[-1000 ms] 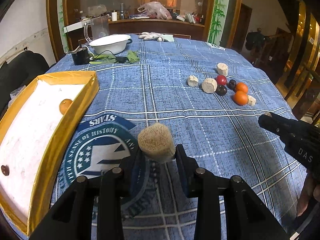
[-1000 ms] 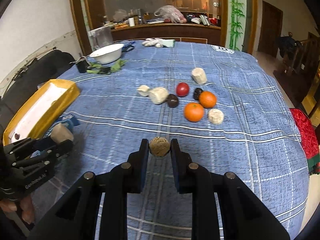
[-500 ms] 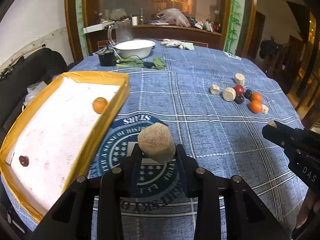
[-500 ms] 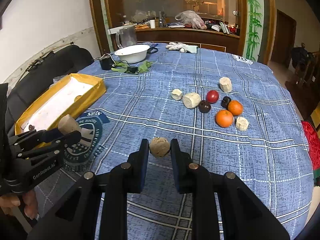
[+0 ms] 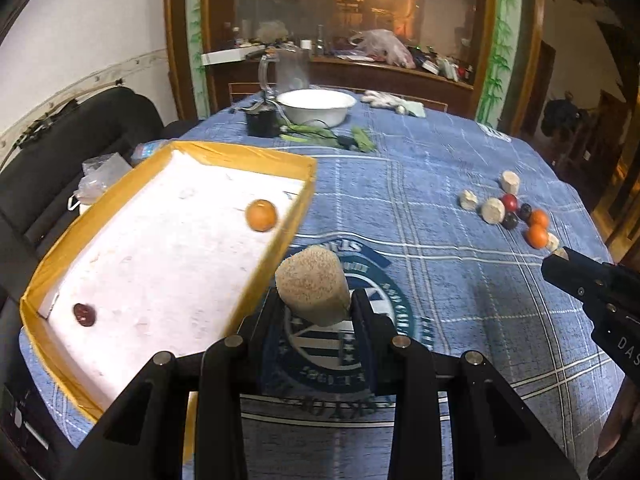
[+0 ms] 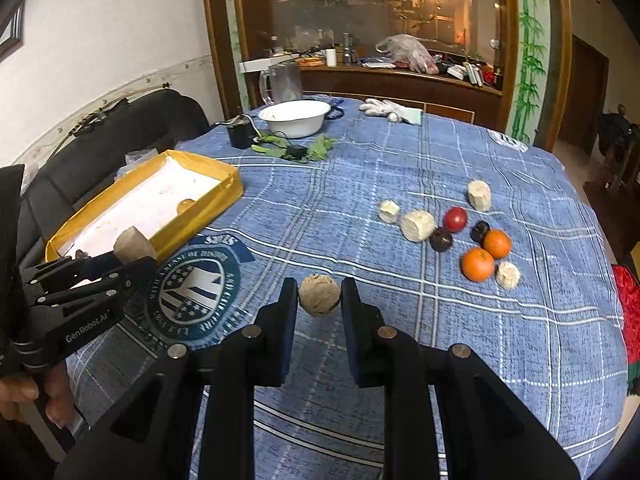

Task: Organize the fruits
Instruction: 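Carry the brown ball and yam piece into the yellow tray and release both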

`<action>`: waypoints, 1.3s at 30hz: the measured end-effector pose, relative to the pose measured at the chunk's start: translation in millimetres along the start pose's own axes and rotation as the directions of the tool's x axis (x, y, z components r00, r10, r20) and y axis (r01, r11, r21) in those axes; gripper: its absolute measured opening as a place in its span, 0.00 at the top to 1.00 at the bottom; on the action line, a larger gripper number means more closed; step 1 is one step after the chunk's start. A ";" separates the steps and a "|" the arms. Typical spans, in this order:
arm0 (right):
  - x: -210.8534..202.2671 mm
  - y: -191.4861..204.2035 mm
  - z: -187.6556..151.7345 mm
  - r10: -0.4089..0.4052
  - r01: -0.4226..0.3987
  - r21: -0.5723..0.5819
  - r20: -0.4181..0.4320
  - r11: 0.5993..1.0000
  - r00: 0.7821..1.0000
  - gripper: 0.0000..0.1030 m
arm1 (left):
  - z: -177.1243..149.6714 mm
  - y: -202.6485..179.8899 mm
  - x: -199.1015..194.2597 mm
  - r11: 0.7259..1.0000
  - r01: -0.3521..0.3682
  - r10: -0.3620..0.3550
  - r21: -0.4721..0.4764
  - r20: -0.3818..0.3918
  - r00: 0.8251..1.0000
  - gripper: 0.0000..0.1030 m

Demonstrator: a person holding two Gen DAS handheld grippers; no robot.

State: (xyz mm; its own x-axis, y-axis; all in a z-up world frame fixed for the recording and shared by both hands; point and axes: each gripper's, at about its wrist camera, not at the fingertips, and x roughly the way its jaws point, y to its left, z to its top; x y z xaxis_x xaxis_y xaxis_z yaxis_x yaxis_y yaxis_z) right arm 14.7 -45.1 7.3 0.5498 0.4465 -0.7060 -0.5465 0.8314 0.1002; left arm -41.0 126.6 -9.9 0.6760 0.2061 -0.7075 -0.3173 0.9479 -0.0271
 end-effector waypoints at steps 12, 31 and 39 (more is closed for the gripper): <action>16.7 47.7 25.3 0.082 -0.081 -0.081 0.010 0.993 0.997 0.77 | 9.8 50.4 -8.5 0.992 -0.087 0.090 -0.094 0.031 0.995 0.67; 81.1 130.9 64.6 0.212 -0.216 -0.181 -0.044 0.959 0.976 0.77 | 19.8 135.9 18.5 0.942 -0.227 0.225 -0.247 -0.038 0.974 0.67; 112.3 149.1 72.5 0.230 -0.241 -0.190 -0.079 0.952 0.970 0.77 | 22.1 153.3 28.2 0.929 -0.252 0.246 -0.271 -0.057 0.968 0.67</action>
State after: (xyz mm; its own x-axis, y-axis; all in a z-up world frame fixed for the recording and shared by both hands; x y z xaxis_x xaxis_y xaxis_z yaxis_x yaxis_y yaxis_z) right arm 40.7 153.0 -6.2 0.3576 0.5982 -0.7171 -0.7728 0.6207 0.1323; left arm -55.9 283.1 -18.4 0.5384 0.4185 -0.7315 -0.6454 0.7629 -0.0386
